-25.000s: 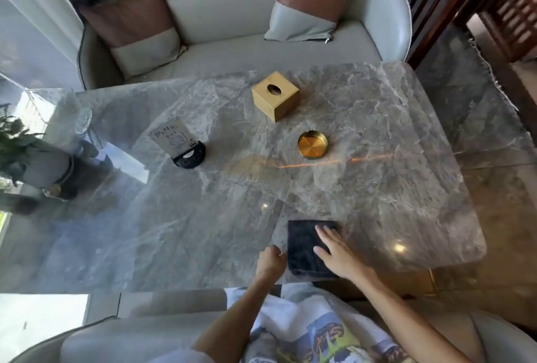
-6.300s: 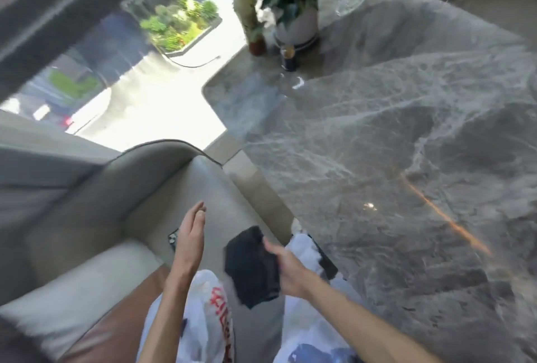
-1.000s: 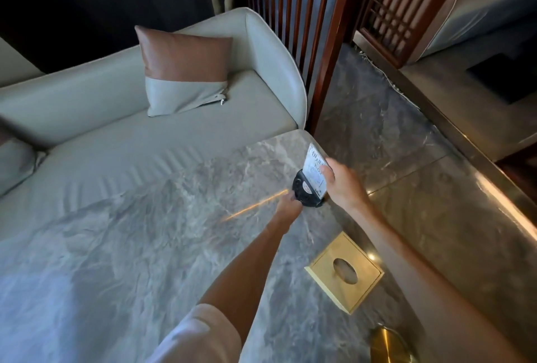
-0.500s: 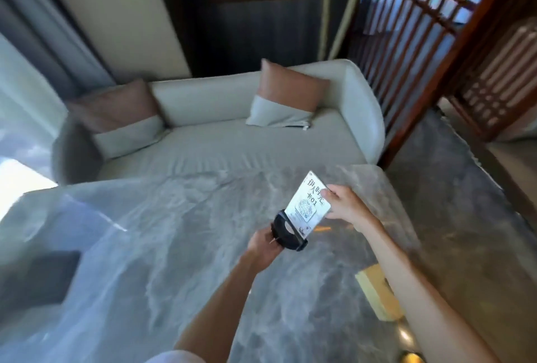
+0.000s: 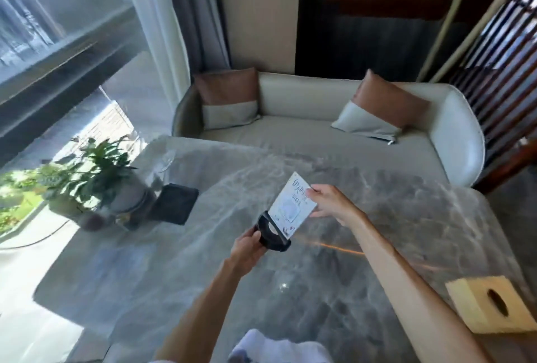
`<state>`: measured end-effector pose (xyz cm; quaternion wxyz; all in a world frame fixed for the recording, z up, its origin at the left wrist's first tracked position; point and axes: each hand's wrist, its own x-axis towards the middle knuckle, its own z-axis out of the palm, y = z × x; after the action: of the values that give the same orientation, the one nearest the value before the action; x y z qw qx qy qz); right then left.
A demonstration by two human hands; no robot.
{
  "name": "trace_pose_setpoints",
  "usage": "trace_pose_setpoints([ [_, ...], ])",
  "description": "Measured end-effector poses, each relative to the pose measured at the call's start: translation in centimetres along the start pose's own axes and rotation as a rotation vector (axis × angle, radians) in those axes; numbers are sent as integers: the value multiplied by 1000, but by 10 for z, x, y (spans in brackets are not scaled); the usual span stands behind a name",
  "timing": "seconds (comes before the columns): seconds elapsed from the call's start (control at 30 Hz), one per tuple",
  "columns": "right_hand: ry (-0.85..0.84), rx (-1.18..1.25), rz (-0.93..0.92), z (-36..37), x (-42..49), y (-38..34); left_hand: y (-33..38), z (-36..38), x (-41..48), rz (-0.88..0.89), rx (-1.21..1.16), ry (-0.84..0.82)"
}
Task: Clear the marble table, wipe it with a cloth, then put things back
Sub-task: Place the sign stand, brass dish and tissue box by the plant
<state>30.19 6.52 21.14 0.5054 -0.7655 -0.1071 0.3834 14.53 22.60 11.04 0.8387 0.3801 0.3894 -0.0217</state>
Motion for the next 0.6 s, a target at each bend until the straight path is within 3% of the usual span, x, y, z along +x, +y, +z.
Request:
trace_pose_setpoints([
  [0.3, -105, -12, 8, 155, 19, -39, 61, -152, -40, -2, -39, 79],
  [0.6, -280, -79, 28, 236, 41, -55, 78, -244, -82, 7, -127, 222],
])
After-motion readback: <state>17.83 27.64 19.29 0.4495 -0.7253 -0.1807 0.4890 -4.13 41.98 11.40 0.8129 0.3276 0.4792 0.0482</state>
